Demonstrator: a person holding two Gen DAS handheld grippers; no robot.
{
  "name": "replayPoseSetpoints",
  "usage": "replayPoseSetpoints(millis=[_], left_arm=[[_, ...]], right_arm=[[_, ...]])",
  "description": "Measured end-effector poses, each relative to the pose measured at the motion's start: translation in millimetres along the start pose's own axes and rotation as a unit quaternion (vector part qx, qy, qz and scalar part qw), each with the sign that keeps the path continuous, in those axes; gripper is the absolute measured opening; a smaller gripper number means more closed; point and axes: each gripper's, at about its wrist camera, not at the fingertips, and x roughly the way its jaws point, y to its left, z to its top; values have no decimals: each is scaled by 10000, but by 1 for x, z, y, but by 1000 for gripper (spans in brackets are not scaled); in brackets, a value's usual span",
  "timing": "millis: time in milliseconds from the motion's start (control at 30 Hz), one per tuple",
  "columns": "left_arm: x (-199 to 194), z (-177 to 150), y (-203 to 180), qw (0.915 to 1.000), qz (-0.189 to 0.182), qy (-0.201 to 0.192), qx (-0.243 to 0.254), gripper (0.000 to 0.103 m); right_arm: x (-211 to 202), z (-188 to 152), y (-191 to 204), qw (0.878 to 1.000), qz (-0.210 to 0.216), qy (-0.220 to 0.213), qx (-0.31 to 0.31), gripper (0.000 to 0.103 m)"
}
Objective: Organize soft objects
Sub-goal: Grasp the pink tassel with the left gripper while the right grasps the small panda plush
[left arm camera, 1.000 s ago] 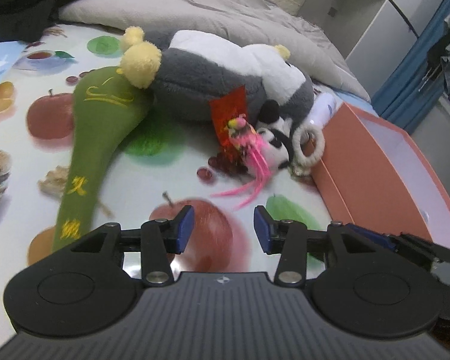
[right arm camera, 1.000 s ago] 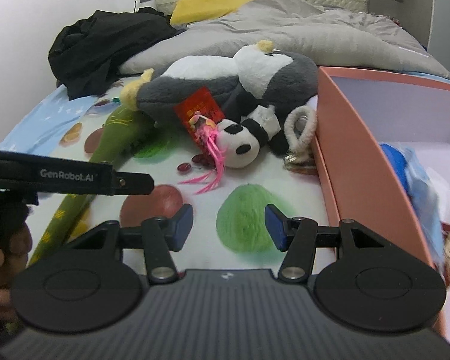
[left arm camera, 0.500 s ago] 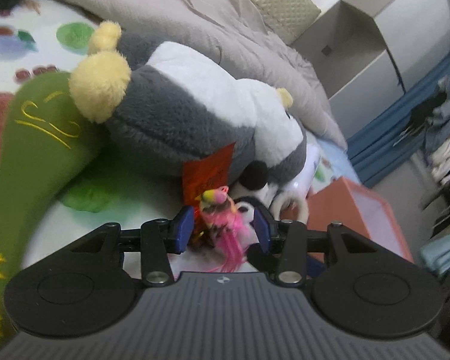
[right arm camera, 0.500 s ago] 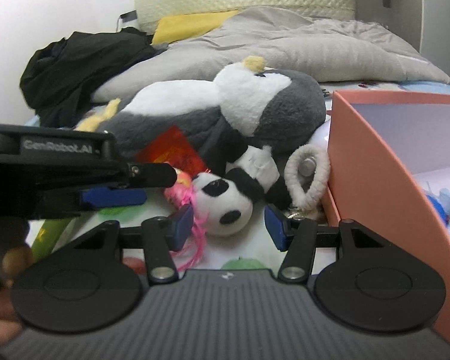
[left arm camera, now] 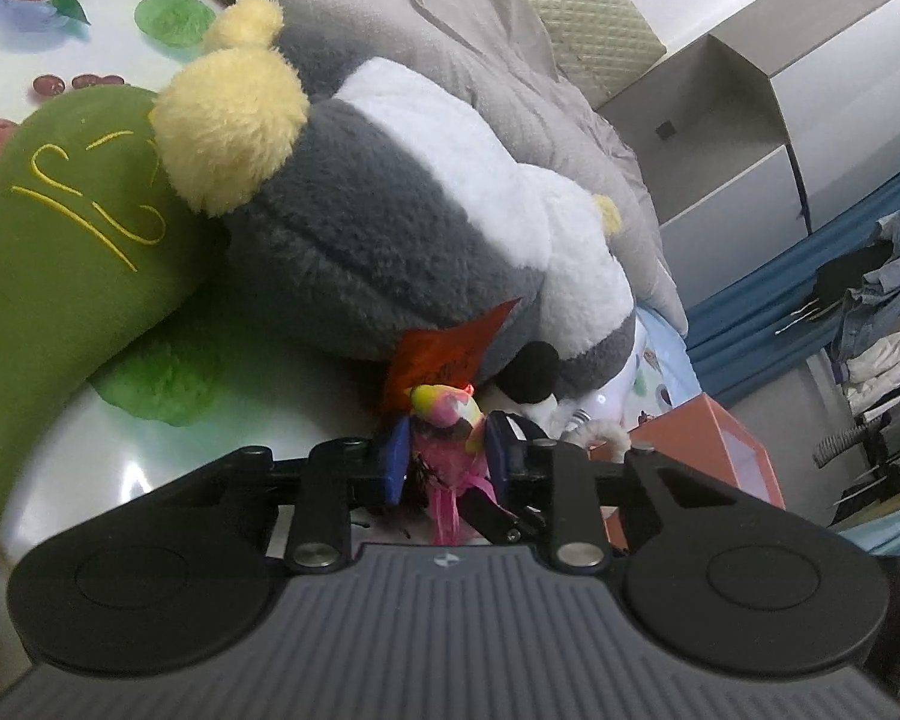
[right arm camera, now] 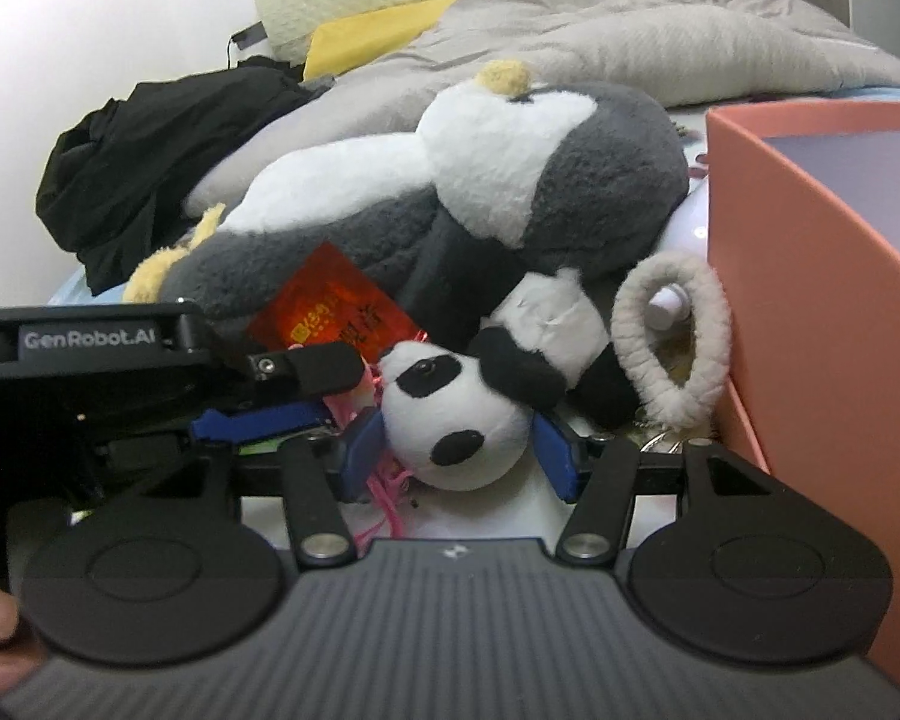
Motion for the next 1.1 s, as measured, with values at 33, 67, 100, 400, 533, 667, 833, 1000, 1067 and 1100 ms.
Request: replayPoseSetpoints(millis=[33, 67, 100, 400, 533, 667, 833, 1000, 1067, 1100], left_arm=[[-1, 0, -1, 10000, -5, 0, 26, 31], [-3, 0, -1, 10000, -1, 1, 55, 31], [-5, -1, -1, 10000, 6, 1, 83, 31], [-42, -7, -18, 9988, 133, 179, 447, 31], [-77, -24, -20, 9981, 258, 188, 531, 31], [-106, -46, -17, 9964, 510, 248, 630, 31], [-137, -79, -10, 9932, 854, 355, 710, 31], [-152, -108, -5, 9927, 914, 464, 639, 31], [-153, -118, -7, 9905, 1047, 491, 750, 31], [-153, -123, -8, 9893, 1107, 500, 811, 32]], right_arm=[[-1, 0, 0, 10000, 11, -19, 4, 55], [-3, 0, 1, 10000, 14, -33, -29, 55], [-4, 0, 2, 10000, 19, -40, -70, 54], [-40, -5, 18, 9991, -12, 53, -414, 53], [-65, -12, 30, 9975, -113, 75, -689, 52], [-87, -25, 38, 9969, -19, 220, -750, 52], [-115, -52, 50, 9936, 8, 443, -1038, 52], [-142, -73, 59, 9894, 6, 650, -1299, 52], [-149, -79, 61, 9880, 5, 697, -1375, 52], [-152, -83, 60, 9875, -16, 741, -1389, 52]])
